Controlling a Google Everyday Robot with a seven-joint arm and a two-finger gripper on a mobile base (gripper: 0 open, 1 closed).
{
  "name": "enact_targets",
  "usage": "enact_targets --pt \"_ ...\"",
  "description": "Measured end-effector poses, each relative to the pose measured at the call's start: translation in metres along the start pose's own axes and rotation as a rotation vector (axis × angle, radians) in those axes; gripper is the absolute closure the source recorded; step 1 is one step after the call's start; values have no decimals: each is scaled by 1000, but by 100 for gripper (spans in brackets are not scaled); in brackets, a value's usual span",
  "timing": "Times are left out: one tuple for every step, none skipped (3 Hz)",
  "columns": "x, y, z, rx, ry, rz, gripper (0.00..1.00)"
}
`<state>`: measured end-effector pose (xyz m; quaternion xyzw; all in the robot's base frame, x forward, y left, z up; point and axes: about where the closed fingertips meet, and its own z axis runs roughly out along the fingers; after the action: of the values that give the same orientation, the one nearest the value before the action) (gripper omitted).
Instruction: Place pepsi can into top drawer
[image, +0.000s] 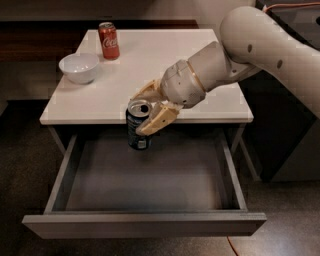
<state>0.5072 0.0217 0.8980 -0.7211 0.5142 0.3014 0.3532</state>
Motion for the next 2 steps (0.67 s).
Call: enact_targets --pt "18 17 15 -19 22 17 100" --pt "38 23 31 -13 45 43 100"
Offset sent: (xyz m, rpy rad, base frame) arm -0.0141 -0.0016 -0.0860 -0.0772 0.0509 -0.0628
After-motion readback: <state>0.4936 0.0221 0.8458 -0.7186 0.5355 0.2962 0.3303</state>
